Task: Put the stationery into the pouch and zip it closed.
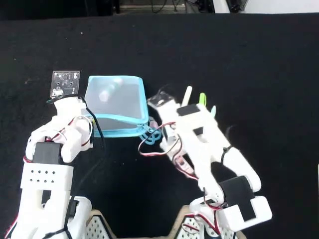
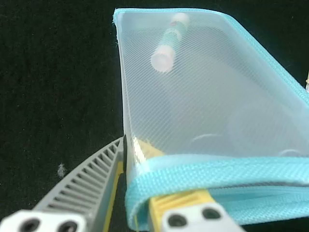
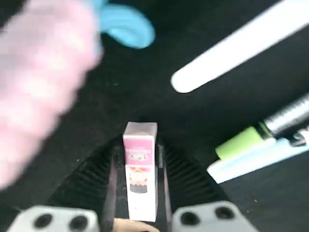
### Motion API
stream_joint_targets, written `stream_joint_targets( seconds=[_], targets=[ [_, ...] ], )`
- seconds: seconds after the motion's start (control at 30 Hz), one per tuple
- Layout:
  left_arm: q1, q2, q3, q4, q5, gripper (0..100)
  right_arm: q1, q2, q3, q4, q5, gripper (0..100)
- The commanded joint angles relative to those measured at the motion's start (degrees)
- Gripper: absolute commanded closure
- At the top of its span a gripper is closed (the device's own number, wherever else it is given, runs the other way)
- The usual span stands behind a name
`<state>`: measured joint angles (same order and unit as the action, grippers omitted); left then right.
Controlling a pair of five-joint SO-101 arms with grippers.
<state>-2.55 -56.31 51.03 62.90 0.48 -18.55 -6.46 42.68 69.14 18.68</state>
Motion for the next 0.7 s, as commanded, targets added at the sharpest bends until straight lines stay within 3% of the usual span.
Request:
stream_joint_targets(
  seconds=[0.0, 0.2, 0.4, 0.67],
  targets=[
    [-0.4, 0.0, -0.57, 0.0, 0.35, 97, -1.14, -2.77, 0.04, 1.05, 2.64, 98.2],
    [-0.4, 0.0, -0.57, 0.26, 0.35, 97, -1.05, -2.68, 0.04, 3.16, 3.08, 97.9],
    [-0.4, 0.0, -0.57, 0.35, 0.35, 97, -1.05, -2.68, 0.04, 3.87, 3.34, 82.5],
    [-0.4, 0.0, -0.57, 0.35, 0.35, 97, -1.05, -2.68, 0.13, 0.79, 2.99, 81.9]
  ],
)
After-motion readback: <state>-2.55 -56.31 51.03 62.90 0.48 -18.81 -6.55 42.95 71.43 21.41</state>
